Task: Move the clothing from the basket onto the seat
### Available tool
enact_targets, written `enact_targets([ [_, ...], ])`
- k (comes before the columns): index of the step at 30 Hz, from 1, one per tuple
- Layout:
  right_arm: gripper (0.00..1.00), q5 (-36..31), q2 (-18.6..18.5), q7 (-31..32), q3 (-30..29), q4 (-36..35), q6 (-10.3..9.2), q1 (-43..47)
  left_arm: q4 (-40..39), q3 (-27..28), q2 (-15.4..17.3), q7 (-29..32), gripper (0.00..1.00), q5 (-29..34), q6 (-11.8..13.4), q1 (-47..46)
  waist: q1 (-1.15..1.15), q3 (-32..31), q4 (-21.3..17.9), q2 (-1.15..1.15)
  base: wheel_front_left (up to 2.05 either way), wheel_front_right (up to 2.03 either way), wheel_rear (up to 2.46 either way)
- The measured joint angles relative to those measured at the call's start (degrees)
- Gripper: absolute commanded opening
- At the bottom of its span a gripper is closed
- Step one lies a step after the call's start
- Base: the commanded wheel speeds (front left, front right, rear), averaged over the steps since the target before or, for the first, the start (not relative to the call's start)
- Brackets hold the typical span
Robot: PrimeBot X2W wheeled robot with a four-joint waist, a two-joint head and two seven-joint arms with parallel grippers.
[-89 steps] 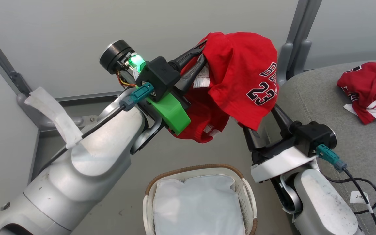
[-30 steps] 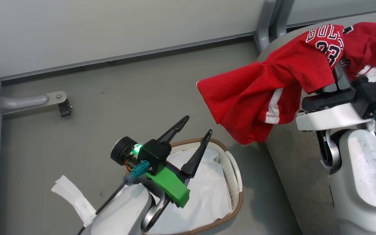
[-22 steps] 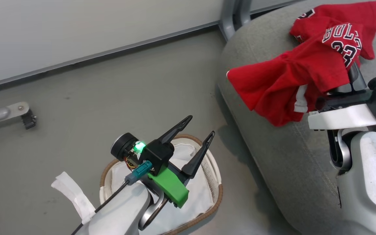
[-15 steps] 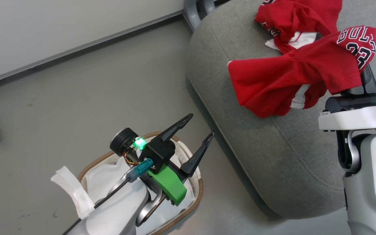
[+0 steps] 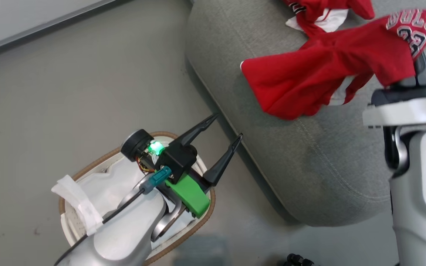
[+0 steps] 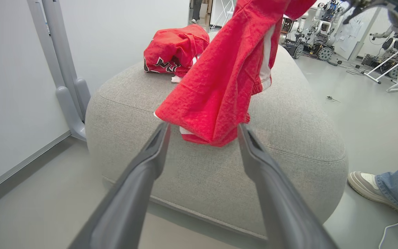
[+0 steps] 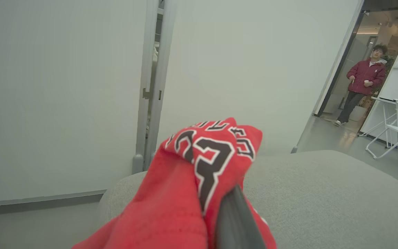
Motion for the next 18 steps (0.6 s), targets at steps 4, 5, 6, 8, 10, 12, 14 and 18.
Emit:
enact_targets([
  [4, 0.00, -4.52, -0.15, 0.01, 0.43, 2.70, 0.00, -6.98, -0.42, 0.83, -0.11, -0.01, 1.00, 0.65, 0.00, -1.52, 0.00, 1.64, 2.31, 0.00, 0.00, 0.00, 0.00],
  [5, 0.00, -5.38, -0.77, 0.01, 0.20, 3.35, 0.00, -9.09, -0.56, 0.99, -0.26, 0.00, 1.00, 0.88, 0.00, -1.65, 0.00, 2.03, 3.05, 0.00, 0.00, 0.00, 0.00],
  [6, 0.00, -6.04, -1.61, 0.00, 0.03, 3.99, 0.00, -10.90, -0.76, 1.20, -0.42, 0.00, 1.00, 0.93, 0.00, -1.72, 0.00, 2.36, 3.69, 0.00, 0.00, 0.00, 0.00],
  [8, 0.00, -7.55, -4.28, 0.01, -1.12, 5.57, 0.00, -15.30, -1.19, 1.32, -0.85, -0.01, 1.00, 1.23, -0.01, -1.97, 0.00, 3.14, 5.35, 0.00, 0.00, 0.00, 0.00],
  [10, 0.00, -8.13, -6.81, 0.00, -3.23, 6.92, 0.00, -19.41, -1.63, 1.36, -1.19, 0.00, 1.00, 1.54, 0.00, -2.27, 0.00, 3.82, 6.99, 0.00, 0.00, 0.00, 0.00],
  [12, 0.00, -8.84, -10.11, 0.03, -5.12, 8.04, 0.00, -23.99, -2.09, 1.51, -1.43, -0.01, 1.00, 1.99, -0.01, -2.51, 0.01, 4.53, 8.87, 0.00, 0.00, 0.00, 0.00],
  [14, 0.00, -10.50, -13.45, 0.80, -7.25, 8.26, 0.01, -27.62, -2.46, 1.65, -1.56, -0.01, 1.00, 2.13, -0.01, -2.72, 0.01, 5.17, 10.58, 0.00, 0.00, 0.00, 0.00],
  [18, 0.00, -10.70, -18.73, 2.91, -14.04, 7.98, 0.00, -35.08, -3.37, 2.44, -1.71, -0.01, 1.00, 2.83, -0.01, -2.80, 0.00, 6.59, 13.96, 0.00, 0.00, 0.00, 0.00],
])
